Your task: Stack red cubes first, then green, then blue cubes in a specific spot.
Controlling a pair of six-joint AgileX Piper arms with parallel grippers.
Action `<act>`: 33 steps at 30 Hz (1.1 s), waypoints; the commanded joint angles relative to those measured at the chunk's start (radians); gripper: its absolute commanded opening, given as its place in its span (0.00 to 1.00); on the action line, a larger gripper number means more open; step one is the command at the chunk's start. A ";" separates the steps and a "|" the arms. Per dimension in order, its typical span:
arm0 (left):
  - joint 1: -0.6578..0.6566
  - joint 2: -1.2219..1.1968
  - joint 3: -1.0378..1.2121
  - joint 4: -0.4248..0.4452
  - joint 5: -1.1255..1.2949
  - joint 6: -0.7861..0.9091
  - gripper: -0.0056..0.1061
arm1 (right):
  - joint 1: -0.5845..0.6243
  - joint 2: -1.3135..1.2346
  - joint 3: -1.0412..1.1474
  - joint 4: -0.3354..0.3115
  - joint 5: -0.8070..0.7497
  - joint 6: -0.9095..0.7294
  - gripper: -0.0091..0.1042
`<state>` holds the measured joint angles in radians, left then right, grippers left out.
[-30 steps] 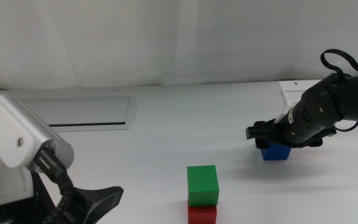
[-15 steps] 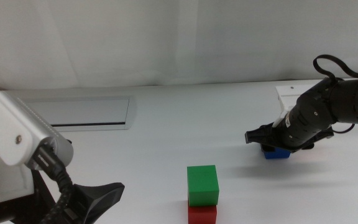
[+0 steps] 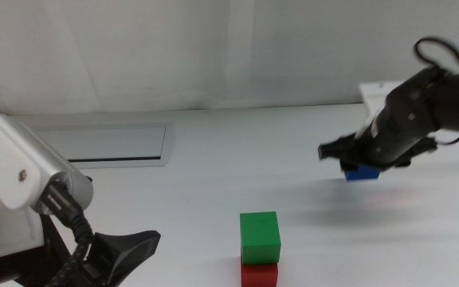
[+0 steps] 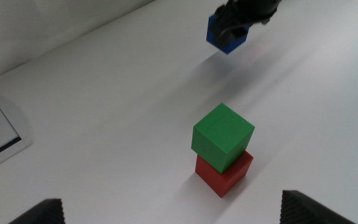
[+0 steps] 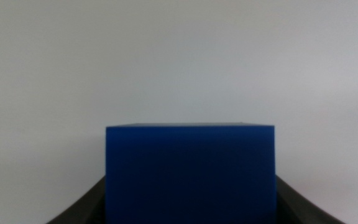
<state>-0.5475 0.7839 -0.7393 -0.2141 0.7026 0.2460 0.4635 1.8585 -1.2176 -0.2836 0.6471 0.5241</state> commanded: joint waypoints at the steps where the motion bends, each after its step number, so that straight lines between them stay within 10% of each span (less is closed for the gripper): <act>1: -0.010 -0.002 0.004 -0.012 -0.011 -0.004 0.82 | -0.006 -0.071 -0.009 -0.012 0.017 0.000 0.06; 33: -0.010 -0.002 0.004 -0.012 -0.013 -0.004 0.82 | 0.434 -0.404 -0.052 -0.044 0.347 0.368 0.06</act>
<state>-0.5475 0.7839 -0.7393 -0.2159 0.7001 0.2445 0.8815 1.4468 -1.2597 -0.3102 0.9859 0.8662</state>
